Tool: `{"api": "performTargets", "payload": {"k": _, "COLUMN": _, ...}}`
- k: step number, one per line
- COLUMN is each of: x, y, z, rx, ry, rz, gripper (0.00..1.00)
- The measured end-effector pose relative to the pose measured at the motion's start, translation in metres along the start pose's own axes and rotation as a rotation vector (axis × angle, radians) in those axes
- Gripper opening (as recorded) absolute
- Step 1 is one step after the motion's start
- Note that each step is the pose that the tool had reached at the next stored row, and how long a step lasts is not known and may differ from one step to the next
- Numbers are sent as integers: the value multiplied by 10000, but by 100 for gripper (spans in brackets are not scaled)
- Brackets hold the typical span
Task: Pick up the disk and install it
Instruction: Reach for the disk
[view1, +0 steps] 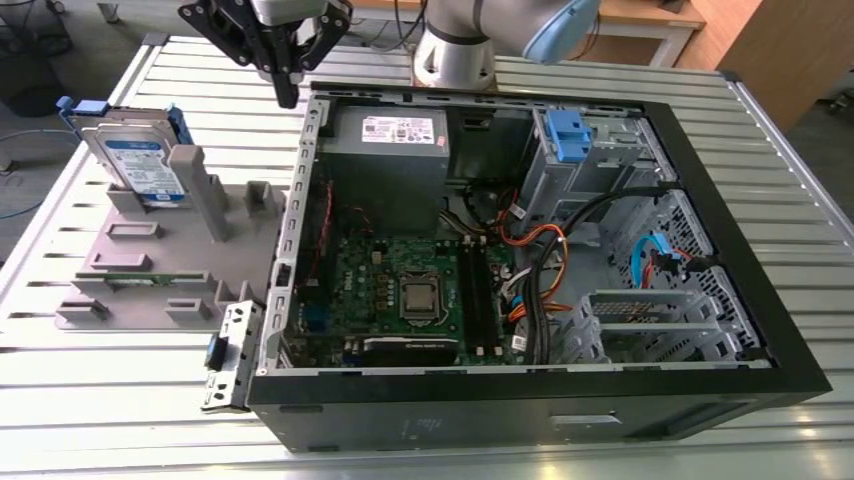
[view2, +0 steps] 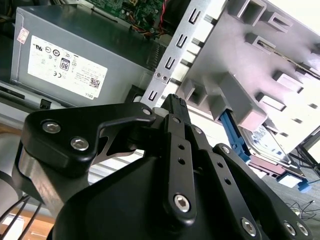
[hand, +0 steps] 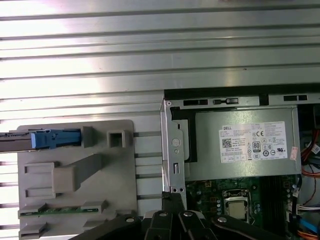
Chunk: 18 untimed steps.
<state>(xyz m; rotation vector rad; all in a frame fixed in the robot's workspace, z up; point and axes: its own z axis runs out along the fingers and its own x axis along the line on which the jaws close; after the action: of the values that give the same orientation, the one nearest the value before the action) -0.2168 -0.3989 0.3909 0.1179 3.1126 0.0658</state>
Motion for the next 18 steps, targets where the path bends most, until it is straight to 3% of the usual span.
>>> {"api": "performTargets", "payload": {"k": 18, "x": 43, "y": -3, "z": -1, "rx": 1, "ry": 1, "rz": 0, "gripper": 11}}
